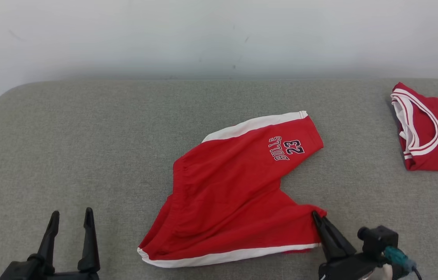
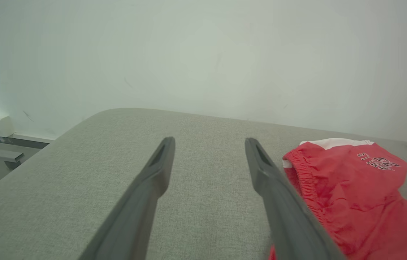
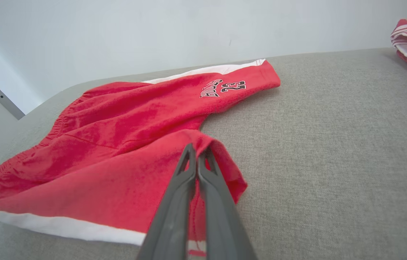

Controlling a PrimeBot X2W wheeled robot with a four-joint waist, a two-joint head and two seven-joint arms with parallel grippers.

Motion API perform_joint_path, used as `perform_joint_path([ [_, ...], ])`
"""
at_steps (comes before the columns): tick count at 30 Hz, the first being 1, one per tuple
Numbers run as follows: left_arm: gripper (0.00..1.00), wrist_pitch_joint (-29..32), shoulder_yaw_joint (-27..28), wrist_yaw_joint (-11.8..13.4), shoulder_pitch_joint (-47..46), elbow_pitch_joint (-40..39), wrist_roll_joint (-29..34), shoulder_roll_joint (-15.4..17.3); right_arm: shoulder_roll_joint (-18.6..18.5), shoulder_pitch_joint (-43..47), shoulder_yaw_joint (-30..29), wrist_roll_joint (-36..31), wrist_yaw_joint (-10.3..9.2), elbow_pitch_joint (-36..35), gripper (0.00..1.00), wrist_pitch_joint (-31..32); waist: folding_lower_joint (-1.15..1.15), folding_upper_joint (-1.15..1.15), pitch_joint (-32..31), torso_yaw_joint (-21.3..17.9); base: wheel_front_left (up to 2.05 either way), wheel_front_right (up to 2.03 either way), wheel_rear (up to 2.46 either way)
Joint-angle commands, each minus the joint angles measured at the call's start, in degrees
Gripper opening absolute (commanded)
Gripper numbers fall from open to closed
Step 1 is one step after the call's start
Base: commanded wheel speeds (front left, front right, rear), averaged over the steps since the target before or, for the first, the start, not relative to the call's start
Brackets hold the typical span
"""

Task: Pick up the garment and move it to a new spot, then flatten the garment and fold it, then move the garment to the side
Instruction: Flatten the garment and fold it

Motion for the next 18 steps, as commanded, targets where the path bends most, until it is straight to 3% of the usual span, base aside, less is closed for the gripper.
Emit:
perform_joint_path([
  [1,1.00,0.01,-0.28,-0.09,-0.66,0.21,0.53,-0.14,-0.63,-1.25,-0.24,0.37,-0.17,0.67,0.00,0.99,0.00,0.00,0.17,0.42,0.00,0.00,0.00],
  [7,1.00,0.00,-1.59,-0.35,-1.76,0.93,0.09,-0.25,-0.71,-8.05,-0.94,1.39,-0.17,5.71,0.00,2.60,0.00,0.00,1.10,1.97,0.00,0.00,0.00],
  [14,1.00,0.01,-2.42,-0.58,-2.65,1.88,-0.11,-0.30,0.93,-16.46,-1.69,1.54,-0.17,17.78,0.00,2.58,0.00,0.00,2.07,2.83,0.00,0.00,0.00],
  [15,1.00,0.00,-2.44,-0.63,-2.76,2.03,-0.12,-0.30,1.14,-17.43,-1.48,1.40,-0.17,19.36,0.25,2.06,0.00,0.00,2.11,2.86,0.00,0.00,0.00],
  [16,1.00,0.01,-2.51,-0.67,-2.78,2.15,-0.13,-0.31,1.39,-18.27,-1.22,1.34,-0.17,20.66,0.81,1.47,0.00,0.00,2.10,2.87,0.00,0.00,0.00],
  [17,1.00,0.01,-2.52,-0.70,-2.73,2.25,-0.11,-0.31,1.69,-18.81,-0.87,1.46,-0.17,21.84,1.00,0.97,0.00,0.00,2.04,2.82,0.00,0.00,0.00],
  [18,1.00,0.01,-2.47,-0.73,-2.63,2.28,-0.13,-0.30,1.95,-19.17,-0.57,1.75,-0.17,22.75,1.00,0.38,0.00,0.00,1.95,2.66,0.00,0.00,0.00],
])
